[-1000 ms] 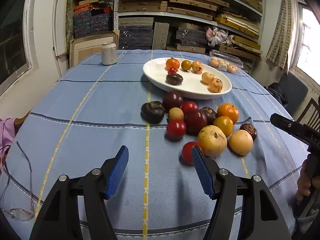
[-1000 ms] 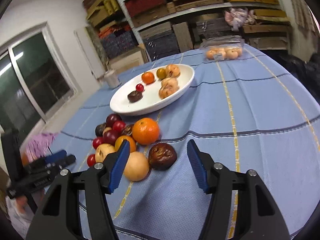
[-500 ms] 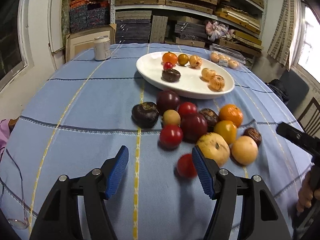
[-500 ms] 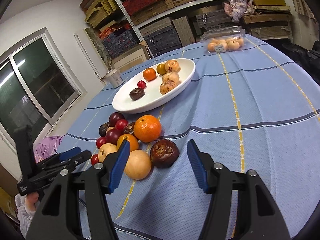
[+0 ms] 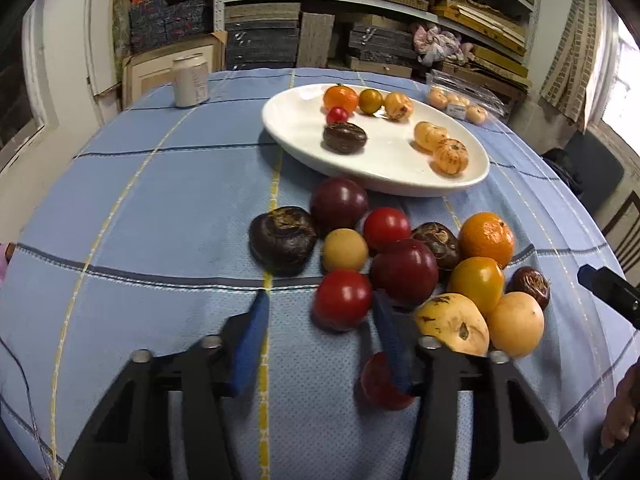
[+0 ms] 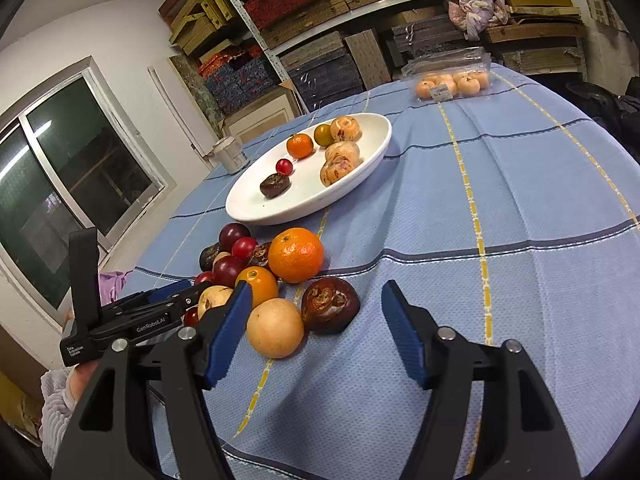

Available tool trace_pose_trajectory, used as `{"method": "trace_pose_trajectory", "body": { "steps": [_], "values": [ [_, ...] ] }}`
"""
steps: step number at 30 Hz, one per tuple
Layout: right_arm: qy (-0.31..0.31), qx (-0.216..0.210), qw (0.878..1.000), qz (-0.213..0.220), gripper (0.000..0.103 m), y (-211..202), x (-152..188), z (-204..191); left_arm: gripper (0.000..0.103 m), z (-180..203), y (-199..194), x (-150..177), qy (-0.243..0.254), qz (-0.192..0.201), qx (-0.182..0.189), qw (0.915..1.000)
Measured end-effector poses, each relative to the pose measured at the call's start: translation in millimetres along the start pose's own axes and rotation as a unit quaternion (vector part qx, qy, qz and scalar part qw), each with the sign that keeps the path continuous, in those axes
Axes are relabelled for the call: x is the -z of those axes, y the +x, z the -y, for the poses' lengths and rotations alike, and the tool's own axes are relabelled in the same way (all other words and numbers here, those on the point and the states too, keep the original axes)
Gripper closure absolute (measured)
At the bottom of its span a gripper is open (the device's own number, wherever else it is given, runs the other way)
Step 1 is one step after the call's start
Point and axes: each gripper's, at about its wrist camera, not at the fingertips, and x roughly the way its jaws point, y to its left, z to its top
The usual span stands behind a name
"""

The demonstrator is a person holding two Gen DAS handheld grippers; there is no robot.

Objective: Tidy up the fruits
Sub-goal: 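Grasp a red tomato with the left gripper while the right grasps a dark brown fruit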

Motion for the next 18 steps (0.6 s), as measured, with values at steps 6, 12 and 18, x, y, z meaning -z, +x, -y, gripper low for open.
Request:
{"method": "trace_pose_trajectory", "body": {
  "steps": [6,12,18],
  "values": [
    [0.003,0.002,1.000,-0.001,0.034,0.0,-0.1,1.3,0.070,-0.3,7.7,-3.8,-0.006,-0.010,0.021,0.9997],
    [0.004,0.001,1.000,-0.003,0.034,0.5,0.0,1.9,0.073,-2.2,8.3,-4.2,-0.012,-0.009,0.031,0.9994],
    [0.005,0.001,1.000,-0.005,0.034,1.7,-0.3,2.5,0.073,-2.6,9.4,-5.8,-0.013,-0.008,0.033,0.9993]
  ]
}}
